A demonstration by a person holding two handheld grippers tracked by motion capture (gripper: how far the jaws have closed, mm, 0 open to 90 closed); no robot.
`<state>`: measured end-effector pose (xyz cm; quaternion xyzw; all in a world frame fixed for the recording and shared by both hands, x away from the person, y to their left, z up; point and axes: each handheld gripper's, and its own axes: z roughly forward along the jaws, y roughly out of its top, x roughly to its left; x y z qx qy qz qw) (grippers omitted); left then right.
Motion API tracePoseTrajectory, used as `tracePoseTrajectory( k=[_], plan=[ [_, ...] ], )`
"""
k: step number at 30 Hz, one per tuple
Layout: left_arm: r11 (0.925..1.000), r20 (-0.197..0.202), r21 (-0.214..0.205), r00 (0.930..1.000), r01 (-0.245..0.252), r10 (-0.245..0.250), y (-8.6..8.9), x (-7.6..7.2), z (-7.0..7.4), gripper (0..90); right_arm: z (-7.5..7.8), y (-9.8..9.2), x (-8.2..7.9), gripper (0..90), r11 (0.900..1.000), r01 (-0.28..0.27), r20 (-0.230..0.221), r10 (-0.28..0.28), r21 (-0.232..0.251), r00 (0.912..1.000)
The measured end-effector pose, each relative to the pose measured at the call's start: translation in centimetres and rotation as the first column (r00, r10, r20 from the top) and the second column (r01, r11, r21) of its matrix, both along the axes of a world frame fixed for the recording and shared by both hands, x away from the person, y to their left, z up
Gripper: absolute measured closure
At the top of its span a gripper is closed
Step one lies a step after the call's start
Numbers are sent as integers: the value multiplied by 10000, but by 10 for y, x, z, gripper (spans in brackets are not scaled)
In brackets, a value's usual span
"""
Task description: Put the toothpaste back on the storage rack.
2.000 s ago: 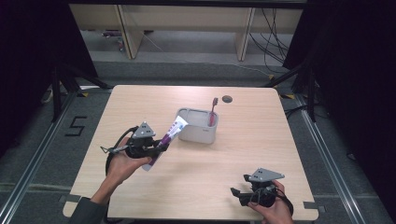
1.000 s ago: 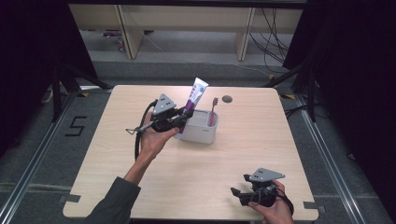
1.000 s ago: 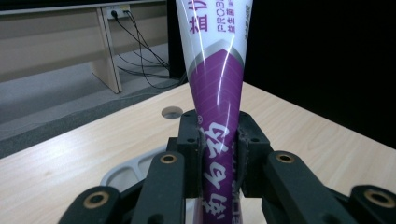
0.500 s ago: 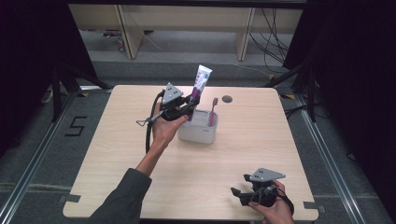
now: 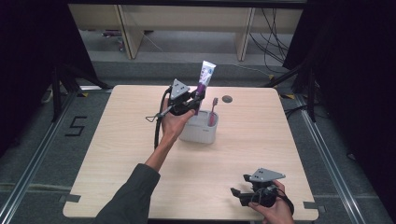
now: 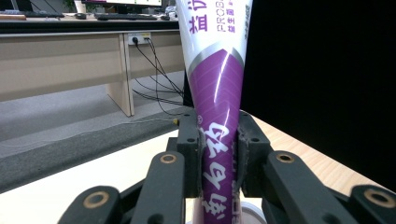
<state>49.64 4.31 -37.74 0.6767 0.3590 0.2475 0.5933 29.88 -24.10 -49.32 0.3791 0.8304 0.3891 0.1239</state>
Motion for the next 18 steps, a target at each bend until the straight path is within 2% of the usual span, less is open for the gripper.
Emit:
tracePoseTrajectory(
  k=[6,7,14,18],
  plan=[
    [10000,-66,6,10000,-49,50,-3,8,-9,743,0,0,0,280,10000,-9,10,9,49,10000],
    [10000,-61,6,10000,-73,73,-3,9,-10,744,0,-1,1,281,9999,-169,207,169,-22,9996],
    [9999,-113,19,9999,-122,122,-5,12,-22,742,0,0,-1,281,10000,2,-48,-1,61,10000],
    [9999,-165,44,9998,-129,130,-4,13,-28,742,0,0,0,280,10000,-61,82,60,53,9999]
  ],
)
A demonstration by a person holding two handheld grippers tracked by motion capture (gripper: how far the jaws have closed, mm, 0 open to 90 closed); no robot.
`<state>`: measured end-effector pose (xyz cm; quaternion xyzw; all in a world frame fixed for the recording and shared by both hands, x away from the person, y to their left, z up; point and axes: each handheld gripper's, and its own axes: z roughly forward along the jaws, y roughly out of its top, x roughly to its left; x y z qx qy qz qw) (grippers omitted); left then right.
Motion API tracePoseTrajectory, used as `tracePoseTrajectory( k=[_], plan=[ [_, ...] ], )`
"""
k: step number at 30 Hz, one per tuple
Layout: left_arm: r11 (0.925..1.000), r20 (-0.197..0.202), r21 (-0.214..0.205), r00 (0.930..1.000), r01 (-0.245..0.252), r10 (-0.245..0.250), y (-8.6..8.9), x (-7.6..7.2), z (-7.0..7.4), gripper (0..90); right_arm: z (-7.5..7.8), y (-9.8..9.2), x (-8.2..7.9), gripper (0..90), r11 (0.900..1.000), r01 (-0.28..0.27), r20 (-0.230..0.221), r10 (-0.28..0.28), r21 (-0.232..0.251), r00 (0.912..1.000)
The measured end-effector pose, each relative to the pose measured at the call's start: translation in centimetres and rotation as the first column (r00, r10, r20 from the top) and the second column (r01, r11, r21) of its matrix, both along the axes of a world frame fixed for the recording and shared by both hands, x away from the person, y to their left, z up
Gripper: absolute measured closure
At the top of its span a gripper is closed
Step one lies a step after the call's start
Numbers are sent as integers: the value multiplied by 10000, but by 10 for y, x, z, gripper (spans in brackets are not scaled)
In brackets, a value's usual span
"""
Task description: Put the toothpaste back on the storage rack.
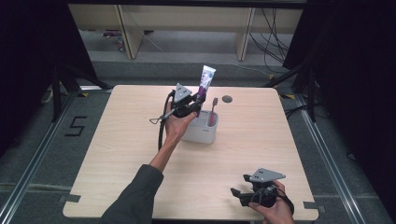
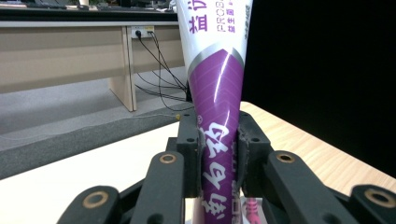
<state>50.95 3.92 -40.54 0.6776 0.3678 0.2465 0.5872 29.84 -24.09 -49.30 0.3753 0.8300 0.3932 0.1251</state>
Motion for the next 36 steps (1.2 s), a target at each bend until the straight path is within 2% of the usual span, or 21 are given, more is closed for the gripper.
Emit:
tracePoseTrajectory(
  k=[2,4,6,8,9,10,11,12,15,16,17,25,26,35,36],
  plan=[
    [10000,-55,13,10000,-68,68,1,0,-4,741,0,1,-1,280,9999,143,-166,-142,66,9998],
    [9999,-136,54,9999,-90,91,1,1,-7,741,0,0,0,280,10000,9,-9,-9,0,10000],
    [9999,-199,32,9997,-137,137,2,1,-11,741,0,0,0,280,10000,11,-102,-11,-14,9999],
    [9996,-234,234,9996,-158,164,2,1,-14,740,0,0,0,280,10000,10,-96,-10,9,10000],
    [9995,-267,243,9995,-180,187,2,1,-16,740,0,1,-1,280,9999,120,-218,-119,48,9997],
    [9995,-298,251,9994,-185,192,3,1,-17,740,0,0,0,281,10000,34,-99,-34,-10,9999],
    [9996,-344,218,9993,-162,170,4,1,-19,740,0,1,-1,280,10000,89,-185,-88,35,9998],
    [9994,-365,288,9992,-166,176,4,1,-21,740,0,0,0,281,10000,-31,-39,31,-27,10000],
    [9979,-436,630,9989,-163,191,4,1,-25,739,0,1,0,281,10000,-14,-60,13,-32,10000],
    [9976,-468,672,9987,-173,205,5,1,-27,739,0,1,-1,280,10000,90,-193,-90,19,9998],
    [9974,-505,692,9985,-185,220,5,1,-28,738,0,1,0,280,10000,-46,-38,46,-39,10000],
    [9959,-606,879,9978,-217,271,8,0,-39,738,0,2,-1,280,10000,91,-170,-91,16,9998],
    [9958,-635,889,9976,-220,277,8,0,-39,737,-1,1,0,281,10000,17,-54,-17,-46,10000],
    [9925,-519,1213,9984,-161,226,5,-2,-40,734,0,2,-1,281,10000,83,-196,-83,30,9998],
    [9925,-516,1210,9984,-163,227,5,-3,-40,734,0,1,0,280,10000,23,-75,-23,-42,10000]
  ],
)
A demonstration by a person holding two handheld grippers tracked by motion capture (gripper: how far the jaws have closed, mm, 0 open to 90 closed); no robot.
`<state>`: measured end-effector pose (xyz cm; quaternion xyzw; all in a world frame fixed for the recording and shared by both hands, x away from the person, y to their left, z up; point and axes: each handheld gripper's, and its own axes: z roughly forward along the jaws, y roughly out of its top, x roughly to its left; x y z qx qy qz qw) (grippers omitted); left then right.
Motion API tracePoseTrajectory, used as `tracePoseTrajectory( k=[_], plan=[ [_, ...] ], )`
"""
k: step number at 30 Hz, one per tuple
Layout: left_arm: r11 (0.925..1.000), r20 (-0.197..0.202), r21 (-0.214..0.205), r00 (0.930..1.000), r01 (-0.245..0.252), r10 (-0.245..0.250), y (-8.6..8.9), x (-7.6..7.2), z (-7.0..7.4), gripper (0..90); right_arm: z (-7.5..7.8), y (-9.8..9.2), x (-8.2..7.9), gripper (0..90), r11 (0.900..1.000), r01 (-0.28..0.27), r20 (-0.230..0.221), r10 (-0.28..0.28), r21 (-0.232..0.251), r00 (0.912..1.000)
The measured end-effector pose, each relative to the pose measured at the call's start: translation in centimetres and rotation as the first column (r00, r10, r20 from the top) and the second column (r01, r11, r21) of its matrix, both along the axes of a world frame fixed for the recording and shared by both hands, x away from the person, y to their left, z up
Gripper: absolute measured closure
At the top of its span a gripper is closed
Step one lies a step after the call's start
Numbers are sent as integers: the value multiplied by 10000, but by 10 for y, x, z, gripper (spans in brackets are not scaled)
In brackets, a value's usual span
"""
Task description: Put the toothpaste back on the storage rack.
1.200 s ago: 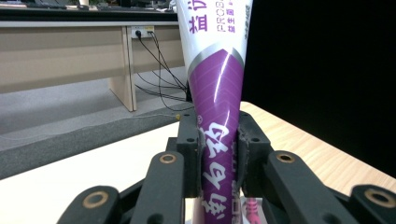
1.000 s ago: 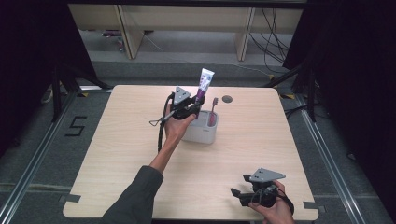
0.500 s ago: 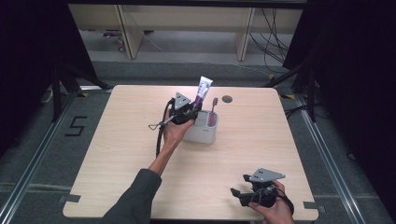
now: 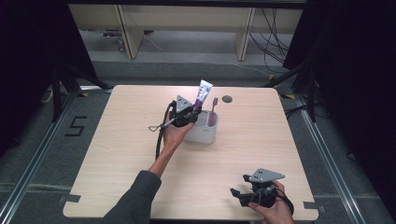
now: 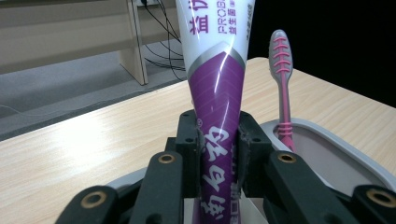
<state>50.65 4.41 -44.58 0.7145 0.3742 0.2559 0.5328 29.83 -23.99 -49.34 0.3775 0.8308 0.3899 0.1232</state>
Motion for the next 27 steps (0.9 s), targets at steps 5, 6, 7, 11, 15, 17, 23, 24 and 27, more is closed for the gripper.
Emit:
tracePoseTrajectory(
  k=[5,6,7,11,15,17,23,24,27],
  plan=[
    [9998,-22,171,9999,110,-109,0,-2,0,731,0,0,0,281,10000,-4,-38,4,8,10000],
    [9996,-29,245,9999,120,-119,0,-2,0,731,0,0,-1,281,10000,5,-71,-5,-1,10000],
    [9995,-29,293,9999,127,-127,0,-3,0,730,0,1,-1,281,10000,53,-236,-52,38,9997],
    [9989,-48,455,9999,123,-121,0,-5,1,725,0,1,-1,281,10000,36,-133,-35,24,9999],
    [9981,-44,600,9999,119,-116,0,-7,2,714,0,1,-1,281,10000,35,-132,-35,24,9999],
    [9981,-53,601,9999,136,-134,0,-8,3,694,0,1,-1,281,10000,27,-132,-27,32,9999],
    [9970,6,773,10000,47,-48,0,-11,4,601,0,1,-1,281,10000,-5,-172,5,-5,9999],
    [9976,33,698,10000,42,-44,1,-11,5,596,-1,1,0,281,9999,-92,-62,92,-48,9999],
    [9990,221,434,9997,78,-88,4,-14,10,599,0,2,-2,280,10000,59,-245,-58,23,9997]
  ],
)
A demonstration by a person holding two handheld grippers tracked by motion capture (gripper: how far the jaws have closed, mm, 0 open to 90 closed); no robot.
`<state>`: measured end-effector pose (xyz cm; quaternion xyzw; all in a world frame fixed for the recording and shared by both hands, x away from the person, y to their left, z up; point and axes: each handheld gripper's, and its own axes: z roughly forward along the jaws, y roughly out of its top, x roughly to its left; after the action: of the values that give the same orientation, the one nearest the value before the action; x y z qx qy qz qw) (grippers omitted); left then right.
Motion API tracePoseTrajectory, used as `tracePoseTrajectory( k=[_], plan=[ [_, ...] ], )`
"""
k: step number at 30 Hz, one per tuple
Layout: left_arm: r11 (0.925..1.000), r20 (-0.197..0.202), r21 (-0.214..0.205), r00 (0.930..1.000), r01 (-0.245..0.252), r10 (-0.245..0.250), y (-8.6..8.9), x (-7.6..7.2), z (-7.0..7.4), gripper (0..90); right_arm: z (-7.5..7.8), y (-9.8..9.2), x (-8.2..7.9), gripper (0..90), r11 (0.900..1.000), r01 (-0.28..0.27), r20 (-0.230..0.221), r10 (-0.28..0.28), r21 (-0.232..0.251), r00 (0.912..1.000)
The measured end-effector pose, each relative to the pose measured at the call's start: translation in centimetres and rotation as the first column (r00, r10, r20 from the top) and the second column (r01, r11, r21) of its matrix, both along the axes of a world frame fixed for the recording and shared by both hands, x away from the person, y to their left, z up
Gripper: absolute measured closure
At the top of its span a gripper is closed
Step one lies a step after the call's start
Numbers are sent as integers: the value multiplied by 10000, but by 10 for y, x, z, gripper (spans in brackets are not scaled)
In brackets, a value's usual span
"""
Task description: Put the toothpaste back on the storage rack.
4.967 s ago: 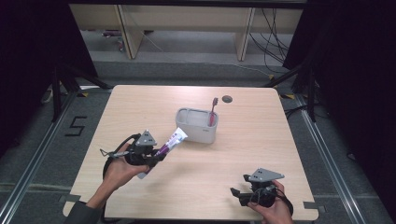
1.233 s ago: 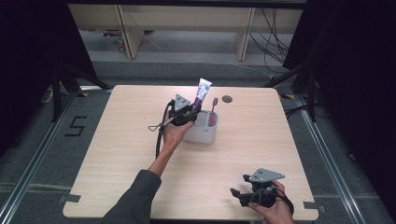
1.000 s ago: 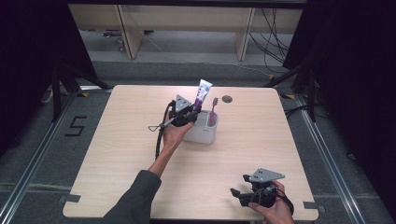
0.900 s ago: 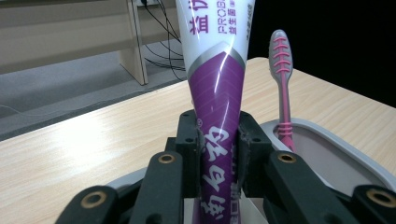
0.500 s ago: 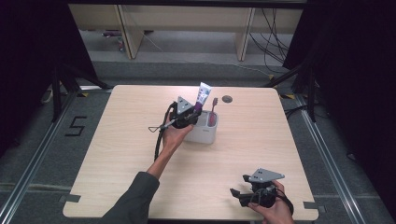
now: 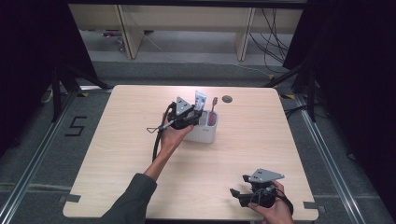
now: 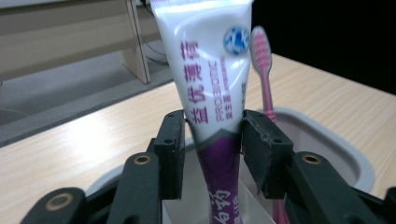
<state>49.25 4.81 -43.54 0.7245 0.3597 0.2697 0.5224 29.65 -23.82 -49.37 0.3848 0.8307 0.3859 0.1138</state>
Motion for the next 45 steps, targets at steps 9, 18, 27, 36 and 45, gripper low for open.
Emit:
tracePoseTrajectory(
  k=[9,18,27,36,45],
  plan=[
    [10000,125,-17,9999,90,-90,6,-4,13,543,-1,-1,2,281,9999,-137,175,139,-101,9997],
    [9993,-176,-151,9993,331,-333,11,-11,21,496,0,-2,3,281,9995,-215,397,224,-224,9990],
    [9992,-260,-265,9992,306,-313,20,-14,25,475,-1,-2,3,281,9997,-191,408,198,-172,9990],
    [9993,-385,-233,9988,298,-307,26,-18,28,387,0,-2,3,281,9998,-129,361,134,-149,9993],
    [9994,-476,-155,9984,299,-306,34,-25,30,329,0,-2,3,281,9997,-123,332,130,-187,9994]
  ],
)
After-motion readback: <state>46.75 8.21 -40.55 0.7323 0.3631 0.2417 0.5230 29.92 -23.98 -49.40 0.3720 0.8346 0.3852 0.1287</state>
